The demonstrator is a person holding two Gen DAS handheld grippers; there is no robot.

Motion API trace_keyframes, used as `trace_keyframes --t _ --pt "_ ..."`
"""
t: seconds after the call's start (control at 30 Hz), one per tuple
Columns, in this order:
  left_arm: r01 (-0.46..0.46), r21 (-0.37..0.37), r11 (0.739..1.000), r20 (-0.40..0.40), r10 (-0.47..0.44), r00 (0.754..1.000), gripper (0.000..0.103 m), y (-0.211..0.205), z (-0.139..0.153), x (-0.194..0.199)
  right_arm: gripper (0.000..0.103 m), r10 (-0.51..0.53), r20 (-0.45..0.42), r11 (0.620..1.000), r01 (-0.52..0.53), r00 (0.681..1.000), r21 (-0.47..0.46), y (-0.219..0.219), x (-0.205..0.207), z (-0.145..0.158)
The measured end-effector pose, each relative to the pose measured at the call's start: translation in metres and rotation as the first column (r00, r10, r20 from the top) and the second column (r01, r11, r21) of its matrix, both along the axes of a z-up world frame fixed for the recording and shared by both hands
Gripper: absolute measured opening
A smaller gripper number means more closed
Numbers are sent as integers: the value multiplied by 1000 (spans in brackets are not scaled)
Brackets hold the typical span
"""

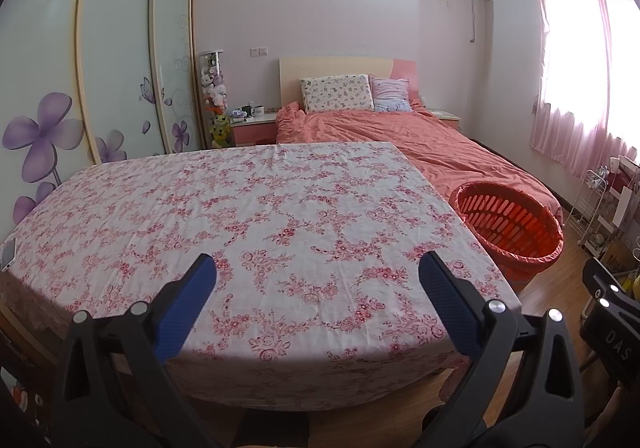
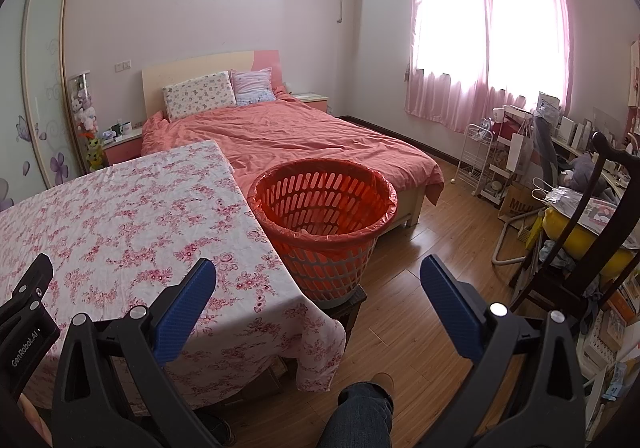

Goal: Collect trash

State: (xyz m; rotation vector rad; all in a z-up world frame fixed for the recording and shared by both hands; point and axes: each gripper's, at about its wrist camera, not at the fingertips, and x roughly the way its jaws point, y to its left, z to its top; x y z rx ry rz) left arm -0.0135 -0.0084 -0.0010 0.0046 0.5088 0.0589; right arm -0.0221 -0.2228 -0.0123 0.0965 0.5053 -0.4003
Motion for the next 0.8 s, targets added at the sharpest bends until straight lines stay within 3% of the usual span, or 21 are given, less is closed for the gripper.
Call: trace_keyframes --t 0.8 --pt "-3 2 1000 -1 3 1000 99 4 0 0 101 0 -1 1000 0 1000 0 1 0 1"
